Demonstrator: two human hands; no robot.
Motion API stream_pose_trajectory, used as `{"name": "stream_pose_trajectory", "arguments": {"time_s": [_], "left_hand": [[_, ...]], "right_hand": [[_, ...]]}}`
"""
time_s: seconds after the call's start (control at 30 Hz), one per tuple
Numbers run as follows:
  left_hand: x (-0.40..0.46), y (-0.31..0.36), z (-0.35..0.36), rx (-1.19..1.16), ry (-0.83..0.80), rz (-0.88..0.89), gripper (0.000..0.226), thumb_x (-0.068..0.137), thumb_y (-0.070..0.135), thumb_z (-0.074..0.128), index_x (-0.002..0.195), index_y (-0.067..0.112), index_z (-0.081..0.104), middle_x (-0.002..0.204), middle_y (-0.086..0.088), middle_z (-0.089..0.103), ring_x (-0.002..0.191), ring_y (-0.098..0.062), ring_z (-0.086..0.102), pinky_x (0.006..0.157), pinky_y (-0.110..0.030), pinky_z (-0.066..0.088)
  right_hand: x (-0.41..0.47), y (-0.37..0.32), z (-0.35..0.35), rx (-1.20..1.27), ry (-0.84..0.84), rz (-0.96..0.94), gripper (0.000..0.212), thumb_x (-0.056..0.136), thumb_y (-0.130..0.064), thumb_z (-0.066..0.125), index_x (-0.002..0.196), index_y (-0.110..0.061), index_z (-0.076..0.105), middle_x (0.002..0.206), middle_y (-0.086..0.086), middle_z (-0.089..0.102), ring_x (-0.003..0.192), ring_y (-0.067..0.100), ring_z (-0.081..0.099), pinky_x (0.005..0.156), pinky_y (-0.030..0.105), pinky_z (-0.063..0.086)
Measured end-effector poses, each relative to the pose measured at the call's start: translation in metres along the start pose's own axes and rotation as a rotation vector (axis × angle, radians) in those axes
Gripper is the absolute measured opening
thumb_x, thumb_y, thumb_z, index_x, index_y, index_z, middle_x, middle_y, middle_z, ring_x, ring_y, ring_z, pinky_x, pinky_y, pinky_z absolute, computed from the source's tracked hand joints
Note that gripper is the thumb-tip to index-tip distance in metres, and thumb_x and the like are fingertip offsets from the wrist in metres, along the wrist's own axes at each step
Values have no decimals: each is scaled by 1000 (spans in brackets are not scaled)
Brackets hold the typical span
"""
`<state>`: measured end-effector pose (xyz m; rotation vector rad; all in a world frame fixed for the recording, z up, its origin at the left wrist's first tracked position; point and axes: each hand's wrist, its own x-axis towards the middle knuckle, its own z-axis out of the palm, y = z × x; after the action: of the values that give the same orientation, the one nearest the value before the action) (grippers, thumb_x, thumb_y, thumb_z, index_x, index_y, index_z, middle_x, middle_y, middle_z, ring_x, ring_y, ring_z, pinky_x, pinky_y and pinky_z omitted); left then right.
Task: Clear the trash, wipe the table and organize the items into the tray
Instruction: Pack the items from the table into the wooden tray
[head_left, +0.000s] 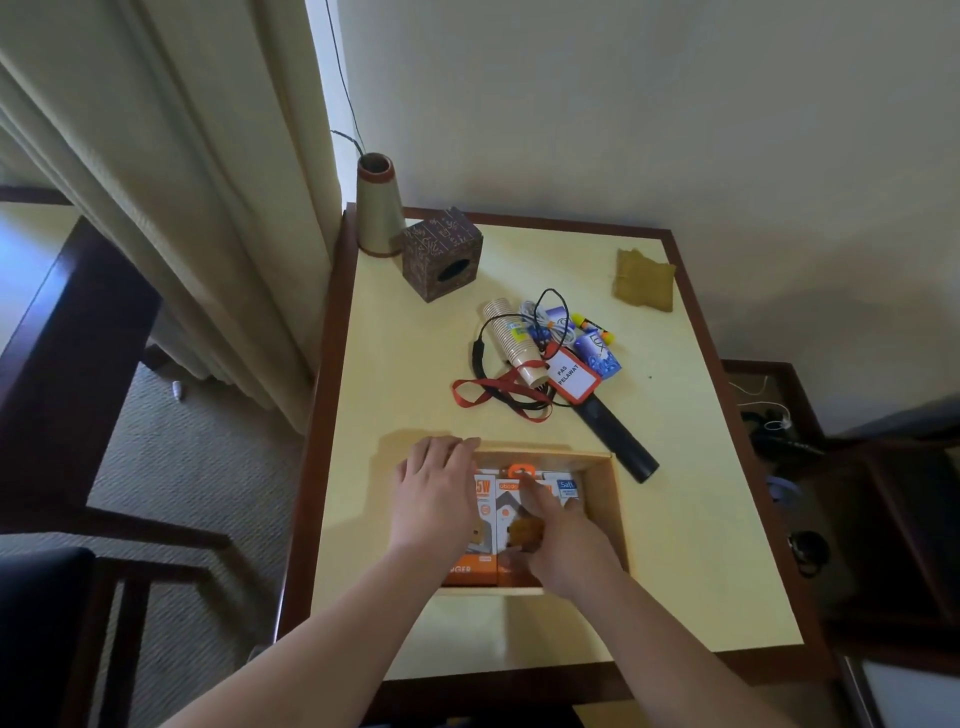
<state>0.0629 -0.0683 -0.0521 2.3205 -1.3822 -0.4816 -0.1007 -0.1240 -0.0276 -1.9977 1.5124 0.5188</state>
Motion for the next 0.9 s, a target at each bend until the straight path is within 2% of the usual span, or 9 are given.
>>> {"name": "stream_pose_trajectory", "arguments": {"time_s": [0.1, 0.23, 0.3, 0.37, 0.43, 0.53, 0.67, 0.8, 0.9], "left_hand": [[0, -1, 2, -2, -7, 1, 40, 109, 26, 43, 148, 31, 52, 144, 7, 54, 139, -19, 37, 112, -41, 36], [0, -1, 1, 11, -13, 5, 44, 106, 22, 50, 149, 32, 50, 146, 7, 53, 140, -19, 35, 113, -41, 35], [0, -1, 1, 21, -16, 8, 45, 106, 21, 50, 150, 31, 50, 145, 7, 53, 140, -20, 36, 113, -41, 36], [-1, 0, 2, 24, -1, 13, 43, 104, 20, 52, 147, 29, 55, 142, 5, 57, 138, -22, 41, 109, -43, 40], [-1, -1, 4, 25, 37, 14, 41, 103, 18, 56, 142, 27, 60, 137, 3, 61, 134, -25, 46, 103, -45, 44], [-1, 0, 6, 51, 55, 13, 40, 102, 18, 57, 141, 27, 61, 136, 4, 62, 132, -24, 47, 101, -44, 45], [-1, 3, 4, 62, 57, 9, 42, 101, 15, 60, 142, 26, 61, 137, 3, 62, 134, -25, 47, 104, -45, 45], [-1, 6, 4, 77, 65, -5, 42, 100, 14, 62, 140, 27, 62, 137, 5, 62, 135, -24, 46, 106, -45, 45], [-1, 6, 3, 82, 68, -10, 42, 101, 14, 62, 140, 29, 62, 138, 6, 61, 136, -22, 45, 107, -45, 45]], "right_hand": [[3, -2, -1, -58, 1, -10, 105, 84, -56, 77, 156, -55, 1, 154, 5, 41, 126, 24, 58, 98, 42, 56], [3, -12, -9, -238, 57, -29, 97, 81, -60, 77, 156, -41, 18, 159, 13, 26, 144, 34, 34, 108, 48, 47], [4, -18, -12, -277, 120, -135, 82, 85, -54, 75, 151, -32, 33, 157, 12, 30, 144, 33, 35, 110, 47, 46], [9, -22, -10, -203, 166, -286, 68, 91, -47, 69, 150, -30, 38, 155, 6, 36, 142, 29, 38, 112, 46, 44], [16, -26, -4, -163, 146, -406, 65, 94, -47, 63, 151, -31, 37, 153, -1, 41, 139, 25, 41, 111, 45, 43], [25, -27, 5, -150, 103, -459, 65, 91, -46, 63, 151, -31, 41, 153, -6, 42, 138, 24, 41, 111, 44, 43], [29, -21, 3, -172, 73, -513, 67, 93, -38, 66, 154, -26, 40, 157, -3, 40, 141, 25, 34, 117, 39, 38], [33, -19, -10, -197, -8, -538, 77, 92, -29, 70, 158, -21, 31, 161, -1, 36, 143, 27, 32, 114, 43, 42], [33, -17, -17, -199, -59, -573, 78, 93, -30, 68, 159, -19, 28, 163, 1, 32, 147, 27, 28, 118, 43, 37]]}}
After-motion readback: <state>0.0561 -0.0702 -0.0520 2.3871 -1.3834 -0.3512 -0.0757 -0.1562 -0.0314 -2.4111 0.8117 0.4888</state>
